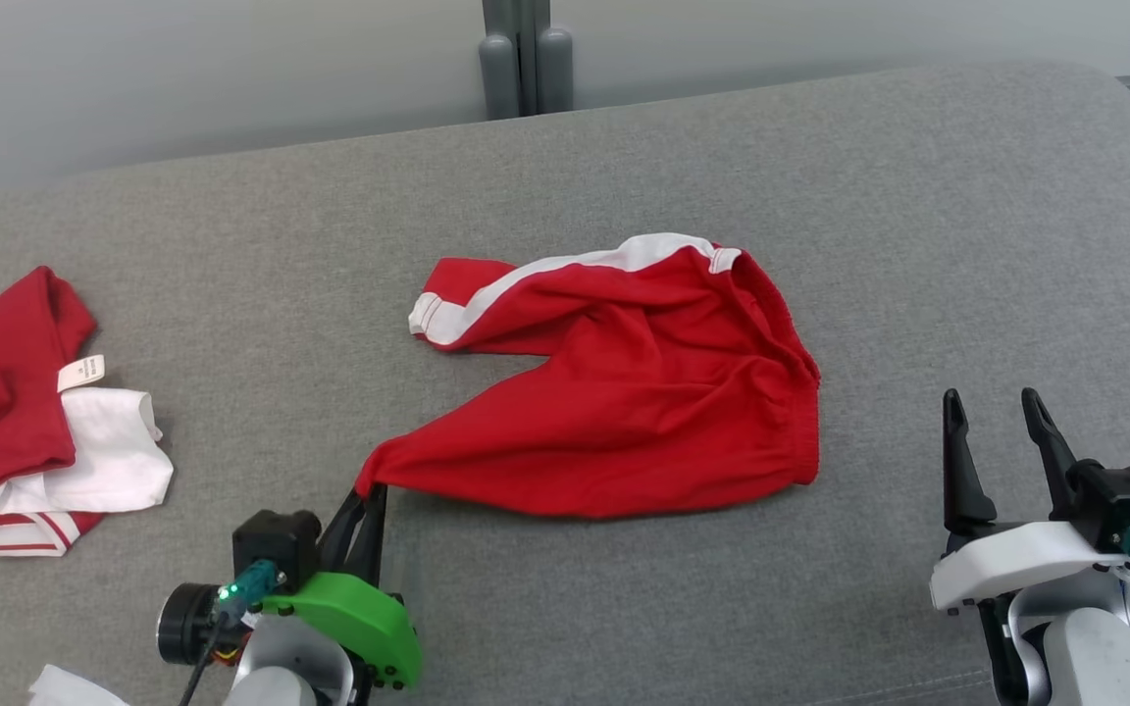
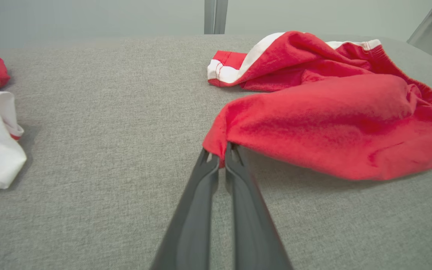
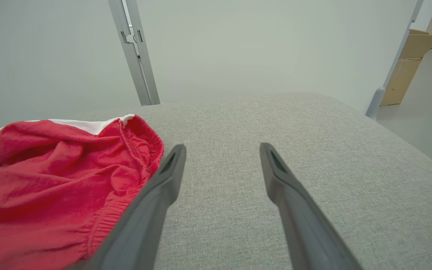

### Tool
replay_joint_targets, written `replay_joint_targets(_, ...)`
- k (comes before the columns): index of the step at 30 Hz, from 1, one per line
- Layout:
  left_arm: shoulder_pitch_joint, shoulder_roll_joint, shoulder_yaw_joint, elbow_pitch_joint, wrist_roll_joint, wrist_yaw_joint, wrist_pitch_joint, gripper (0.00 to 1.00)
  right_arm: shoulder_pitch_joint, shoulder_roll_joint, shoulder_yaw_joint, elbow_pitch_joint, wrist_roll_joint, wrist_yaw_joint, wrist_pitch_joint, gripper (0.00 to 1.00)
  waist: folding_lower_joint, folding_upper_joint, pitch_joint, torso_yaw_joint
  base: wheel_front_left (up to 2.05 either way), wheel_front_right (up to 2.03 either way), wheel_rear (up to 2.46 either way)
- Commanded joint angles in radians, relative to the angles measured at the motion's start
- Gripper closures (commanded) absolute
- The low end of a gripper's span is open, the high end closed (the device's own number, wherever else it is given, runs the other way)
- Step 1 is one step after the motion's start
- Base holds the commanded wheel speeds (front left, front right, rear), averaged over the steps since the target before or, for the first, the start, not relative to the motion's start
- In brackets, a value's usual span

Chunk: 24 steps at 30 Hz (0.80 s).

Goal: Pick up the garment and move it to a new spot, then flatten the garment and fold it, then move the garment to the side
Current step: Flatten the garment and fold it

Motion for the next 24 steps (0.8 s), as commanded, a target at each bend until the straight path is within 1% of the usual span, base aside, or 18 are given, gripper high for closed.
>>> replay_joint_targets(1, -0.026, 0.001, 0.011, 0.002, -0.017, -0.001, 0.008, 1.00, -0.002, -0.003, 0.003, 0.002, 0.006, -0.001, -0.003, 0.00, 0.0000, 0.0000, 0.013, -0.018, 0.00, 0.00, 0.00)
replay_joint_targets(5, -0.105, 0.003, 0.025, 0.063, -0.023, 0.002, 0.037, 1.00, -0.014, -0.003, 0.012, 0.007, 0.006, -0.001, -0.003, 0.00, 0.0000, 0.0000, 0.035, -0.054, 0.00, 0.00, 0.00)
replay_joint_targets(11, -0.250, -0.003, 0.035, 0.208, -0.020, 0.008, 0.063, 1.00, -0.030, -0.003, 0.030, 0.005, 0.013, -0.001, -0.003, 0.00, 0.0000, 0.0000, 0.083, -0.122, 0.00, 0.00, 0.00)
replay_joint_targets(16, -0.343, -0.004, 0.041, 0.323, -0.013, 0.011, 0.054, 1.00, -0.043, -0.002, 0.037, -0.003, 0.024, -0.001, -0.003, 0.00, 0.0000, 0.0000, 0.124, -0.165, 0.00, 0.00, 0.00)
replay_joint_targets(20, -0.395, -0.007, 0.045, 0.392, -0.015, 0.015, 0.043, 1.00, -0.049, -0.002, 0.036, -0.006, 0.029, -0.001, -0.003, 0.00, 0.0000, 0.0000, 0.146, -0.180, 0.00, 0.00, 0.00)
replay_joint_targets(23, -0.424, -0.009, 0.042, 0.438, -0.011, 0.019, 0.032, 0.89, -0.054, -0.002, 0.035, -0.009, 0.032, -0.001, -0.003, 0.00, 0.0000, 0.0000, 0.154, -0.182, 0.00, 0.00, 0.00)
replay_joint_targets(24, -0.433, -0.011, 0.040, 0.452, -0.009, 0.017, 0.027, 0.82, -0.055, -0.002, 0.033, -0.008, 0.033, -0.001, -0.003, 0.00, 0.0000, 0.0000, 0.157, -0.181, 0.00, 0.00, 0.00)
